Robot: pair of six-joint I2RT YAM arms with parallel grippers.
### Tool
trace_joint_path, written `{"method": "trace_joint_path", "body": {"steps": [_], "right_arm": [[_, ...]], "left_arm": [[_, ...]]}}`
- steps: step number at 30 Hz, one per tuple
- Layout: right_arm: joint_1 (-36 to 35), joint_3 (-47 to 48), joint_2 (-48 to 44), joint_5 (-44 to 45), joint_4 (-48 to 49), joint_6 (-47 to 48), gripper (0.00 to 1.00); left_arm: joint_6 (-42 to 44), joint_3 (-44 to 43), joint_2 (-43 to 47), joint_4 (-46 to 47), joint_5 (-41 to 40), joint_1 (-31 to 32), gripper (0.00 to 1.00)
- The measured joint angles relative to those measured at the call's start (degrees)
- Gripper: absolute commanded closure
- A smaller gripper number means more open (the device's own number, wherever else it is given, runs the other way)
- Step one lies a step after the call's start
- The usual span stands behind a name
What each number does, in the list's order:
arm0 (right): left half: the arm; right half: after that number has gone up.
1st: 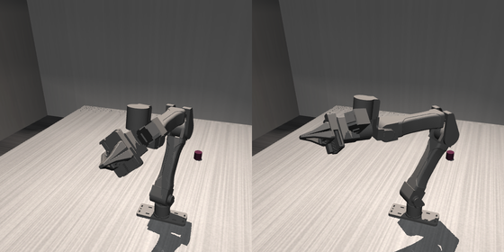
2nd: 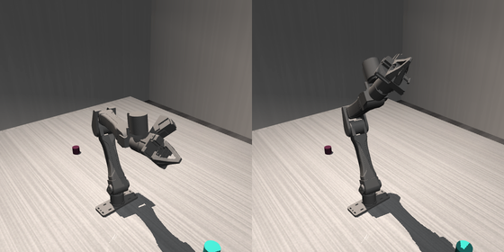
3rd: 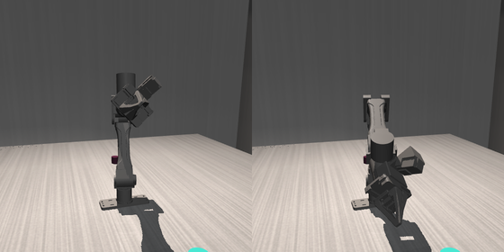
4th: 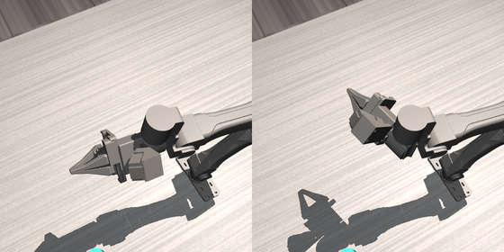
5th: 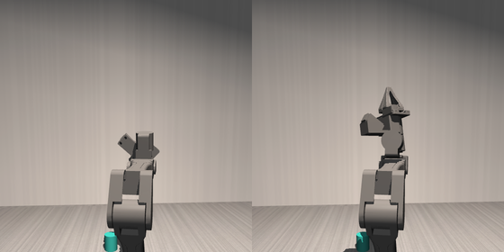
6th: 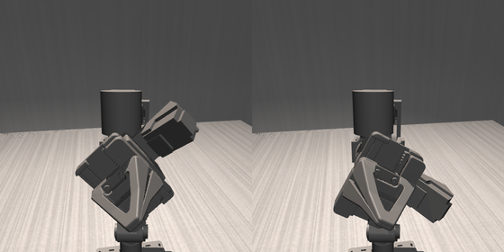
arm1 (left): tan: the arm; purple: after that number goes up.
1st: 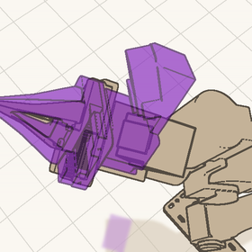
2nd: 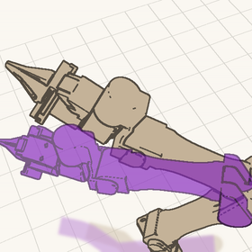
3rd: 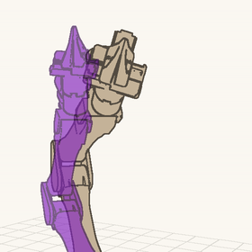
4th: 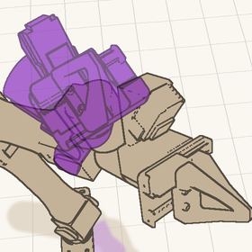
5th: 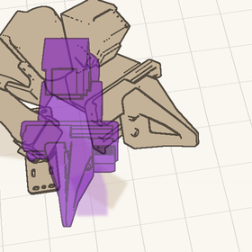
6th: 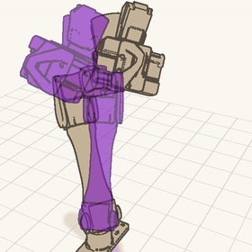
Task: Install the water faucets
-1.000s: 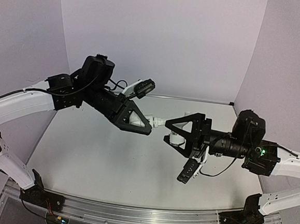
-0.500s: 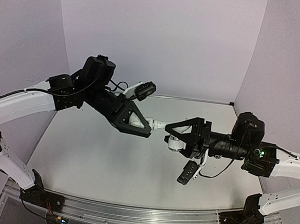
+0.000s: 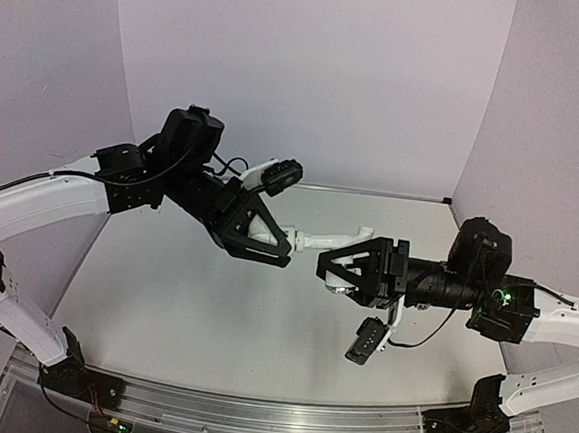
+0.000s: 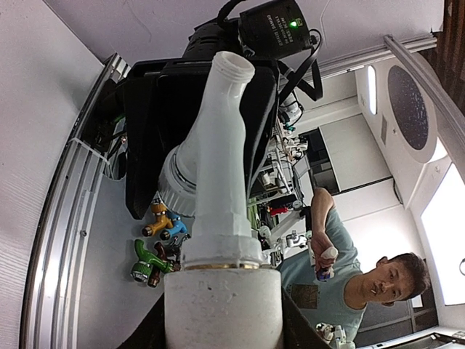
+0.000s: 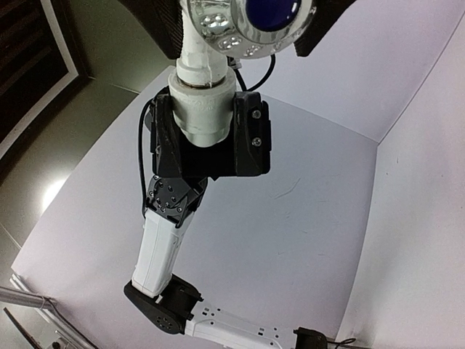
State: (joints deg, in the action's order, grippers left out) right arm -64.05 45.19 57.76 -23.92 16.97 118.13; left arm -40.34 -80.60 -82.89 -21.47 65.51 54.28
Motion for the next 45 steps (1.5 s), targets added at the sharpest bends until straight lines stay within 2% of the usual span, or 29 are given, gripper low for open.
{"method": "trace_joint_path", "body": {"steps": [10,12,13,16,19,27,34,37,42,45], "right_arm": [[0.00,0.00,-0.22,-1.03,-0.49,-2.97,0.82],[0.00,0.02,-0.24,-0.99,-0.71,-4.01,0.79],[0.00,0.02,-0.24,-0.97,-0.87,-4.37,0.72],[0.00,0.02,-0.24,-0.87,-1.29,-4.63,0.25],[0.00,0.02,-0.67,-0.49,-2.03,-8.48,0.03],[0.00,-3.35,-5.17,1.63,-4.33,-11.90,0.02],[0.00,-5.56,-8.62,3.05,-10.95,-18.37,0.02],[0.00,-3.77,-8.04,5.46,-13.48,-28.07,0.02],[0.00,4.76,-2.29,13.34,-15.73,-48.79,0.02],[0.00,8.24,-0.04,17.82,-16.53,-58.42,0.02]], "left_arm": [[1.36,-1.86,-0.88,-3.09,0.00,0.03,1.00],[1.73,-2.14,-0.88,-3.88,-0.40,0.08,1.00],[1.92,-2.21,-0.86,-4.16,-0.61,0.10,1.00],[2.41,-2.21,-0.85,-4.50,-0.78,0.09,1.00],[5.44,-2.13,-0.65,-4.09,-3.42,0.15,1.00],[8.85,-2.10,0.29,-3.53,-10.61,-0.47,1.00],[10.57,-2.10,2.87,-3.64,-24.69,-2.89,1.00],[10.39,-1.20,2.91,-3.56,-30.20,-6.93,1.00],[10.98,3.85,2.48,-5.16,-41.27,-17.08,1.00],[12.56,5.69,1.11,-6.21,-47.08,-19.84,1.00]]}}
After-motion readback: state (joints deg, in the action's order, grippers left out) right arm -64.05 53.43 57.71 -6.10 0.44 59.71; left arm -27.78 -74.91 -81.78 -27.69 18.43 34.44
